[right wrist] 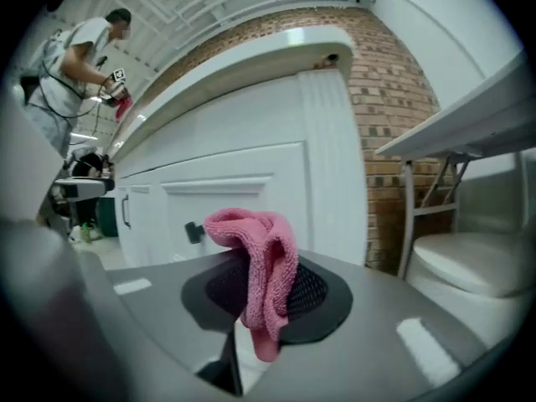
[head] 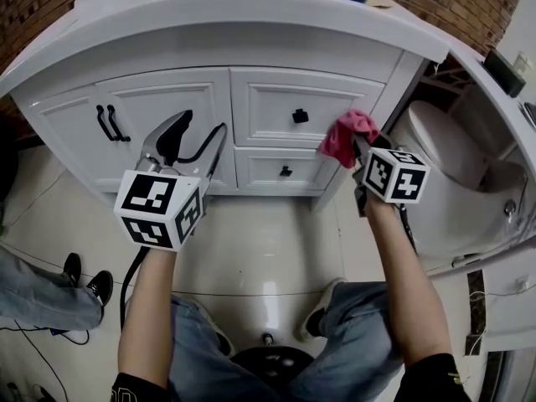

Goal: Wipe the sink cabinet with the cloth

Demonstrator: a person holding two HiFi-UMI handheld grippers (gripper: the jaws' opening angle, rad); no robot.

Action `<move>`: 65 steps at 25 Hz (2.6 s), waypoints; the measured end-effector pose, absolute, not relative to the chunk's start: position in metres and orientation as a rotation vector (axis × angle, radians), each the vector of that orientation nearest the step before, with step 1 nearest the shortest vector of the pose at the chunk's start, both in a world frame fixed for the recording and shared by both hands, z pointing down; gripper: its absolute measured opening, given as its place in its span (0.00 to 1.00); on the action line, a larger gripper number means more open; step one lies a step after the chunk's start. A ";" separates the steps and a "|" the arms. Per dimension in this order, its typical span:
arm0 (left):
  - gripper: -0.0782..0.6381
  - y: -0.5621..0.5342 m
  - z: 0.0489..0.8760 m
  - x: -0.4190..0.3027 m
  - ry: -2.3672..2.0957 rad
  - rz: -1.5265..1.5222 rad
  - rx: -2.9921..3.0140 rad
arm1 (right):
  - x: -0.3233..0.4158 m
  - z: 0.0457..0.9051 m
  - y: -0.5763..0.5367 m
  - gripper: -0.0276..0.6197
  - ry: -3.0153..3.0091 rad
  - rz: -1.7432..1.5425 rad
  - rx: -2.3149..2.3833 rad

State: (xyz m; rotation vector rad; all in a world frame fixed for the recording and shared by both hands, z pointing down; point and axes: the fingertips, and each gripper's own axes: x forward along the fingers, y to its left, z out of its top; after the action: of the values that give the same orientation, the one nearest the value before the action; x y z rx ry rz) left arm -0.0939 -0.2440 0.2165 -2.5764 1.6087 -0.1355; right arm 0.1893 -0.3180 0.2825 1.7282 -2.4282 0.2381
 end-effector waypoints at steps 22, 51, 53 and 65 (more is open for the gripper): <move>0.44 -0.243 0.210 -0.119 1.673 -0.088 -2.555 | 0.062 0.344 -0.328 0.16 -2.569 0.399 1.555; 0.44 -0.245 0.241 -0.152 1.775 -0.271 -2.483 | -0.034 0.370 -0.326 0.16 -2.662 0.454 1.118; 0.44 -0.248 0.244 -0.149 1.760 -0.285 -2.495 | -0.010 0.373 -0.327 0.16 -2.610 0.436 1.165; 0.44 -0.255 0.263 -0.077 1.530 -0.327 -2.647 | 0.210 0.392 -0.333 0.16 -2.336 0.541 1.755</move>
State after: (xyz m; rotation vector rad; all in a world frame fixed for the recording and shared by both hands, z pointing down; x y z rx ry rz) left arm -0.0773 -0.2550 0.2633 -2.6475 1.5297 -0.3272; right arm 0.2098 -0.3331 0.3921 1.7554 -2.3361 0.5415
